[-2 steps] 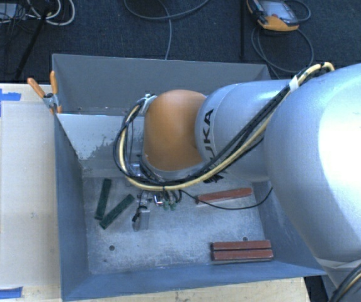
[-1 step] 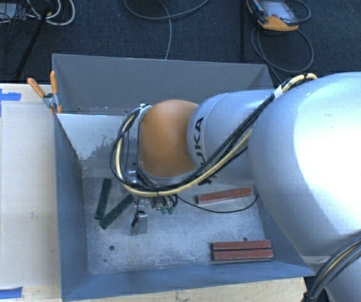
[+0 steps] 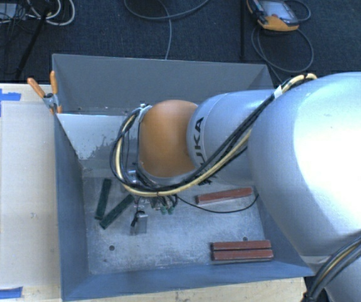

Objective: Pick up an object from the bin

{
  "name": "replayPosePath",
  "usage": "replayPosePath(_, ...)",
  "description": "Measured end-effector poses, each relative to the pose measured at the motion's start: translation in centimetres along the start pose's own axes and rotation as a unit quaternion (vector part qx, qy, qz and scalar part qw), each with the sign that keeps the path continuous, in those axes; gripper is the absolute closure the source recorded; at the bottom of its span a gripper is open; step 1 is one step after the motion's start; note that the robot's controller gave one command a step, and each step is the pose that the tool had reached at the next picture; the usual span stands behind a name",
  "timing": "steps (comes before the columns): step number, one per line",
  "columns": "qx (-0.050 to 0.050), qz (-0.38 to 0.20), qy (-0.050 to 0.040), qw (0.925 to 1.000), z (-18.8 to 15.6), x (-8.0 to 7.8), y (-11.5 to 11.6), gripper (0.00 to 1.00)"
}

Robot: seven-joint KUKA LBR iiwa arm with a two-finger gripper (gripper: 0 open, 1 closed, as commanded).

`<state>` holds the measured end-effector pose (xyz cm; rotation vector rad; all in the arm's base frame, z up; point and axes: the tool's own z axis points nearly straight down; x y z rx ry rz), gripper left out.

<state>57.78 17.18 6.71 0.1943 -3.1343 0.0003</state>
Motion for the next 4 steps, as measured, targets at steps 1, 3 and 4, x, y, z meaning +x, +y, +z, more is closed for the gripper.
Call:
replayPosePath(1,0.0,0.001,-0.0008,1.0,-0.1,-0.1,0.0,1.0)
replayPosePath(3,-0.001,0.002,-0.0045,1.0,-12.7,-0.4,0.0,1.0)
replayPosePath(4,0.0,0.002,-0.0015,1.0,-12.9,-0.5,0.0,1.0)
